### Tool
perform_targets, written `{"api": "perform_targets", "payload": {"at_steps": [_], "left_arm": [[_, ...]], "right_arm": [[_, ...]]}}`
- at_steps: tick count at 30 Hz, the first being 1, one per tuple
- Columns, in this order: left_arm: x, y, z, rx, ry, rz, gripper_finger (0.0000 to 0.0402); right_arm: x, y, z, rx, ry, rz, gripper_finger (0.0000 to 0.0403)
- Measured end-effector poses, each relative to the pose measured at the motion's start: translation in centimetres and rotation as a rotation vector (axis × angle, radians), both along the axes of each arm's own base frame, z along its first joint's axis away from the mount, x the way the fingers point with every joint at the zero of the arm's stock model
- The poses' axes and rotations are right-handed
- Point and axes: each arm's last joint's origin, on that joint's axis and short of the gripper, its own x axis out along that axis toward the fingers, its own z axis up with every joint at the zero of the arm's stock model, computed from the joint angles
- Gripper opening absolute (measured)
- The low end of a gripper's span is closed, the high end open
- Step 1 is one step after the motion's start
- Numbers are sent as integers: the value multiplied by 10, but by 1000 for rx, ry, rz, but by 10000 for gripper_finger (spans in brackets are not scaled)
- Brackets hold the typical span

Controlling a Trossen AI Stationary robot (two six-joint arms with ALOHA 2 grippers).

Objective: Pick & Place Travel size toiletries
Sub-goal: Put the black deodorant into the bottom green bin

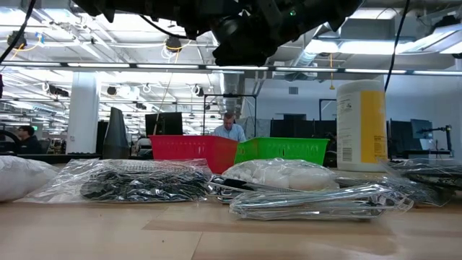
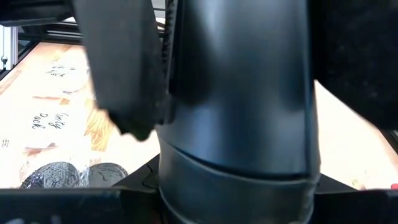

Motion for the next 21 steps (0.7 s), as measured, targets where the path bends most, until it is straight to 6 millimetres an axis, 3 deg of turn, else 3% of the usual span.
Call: {"api": "perform_targets", "payload": {"at_steps": [12,21], "left_arm": [[-3,1,3,3,-5,15,152],[-15,2,21,42,-62,22,180]], "right_arm": [[-1,0,1,-4,0,9,158],[-1,0,2,-3,1,11,158]]}}
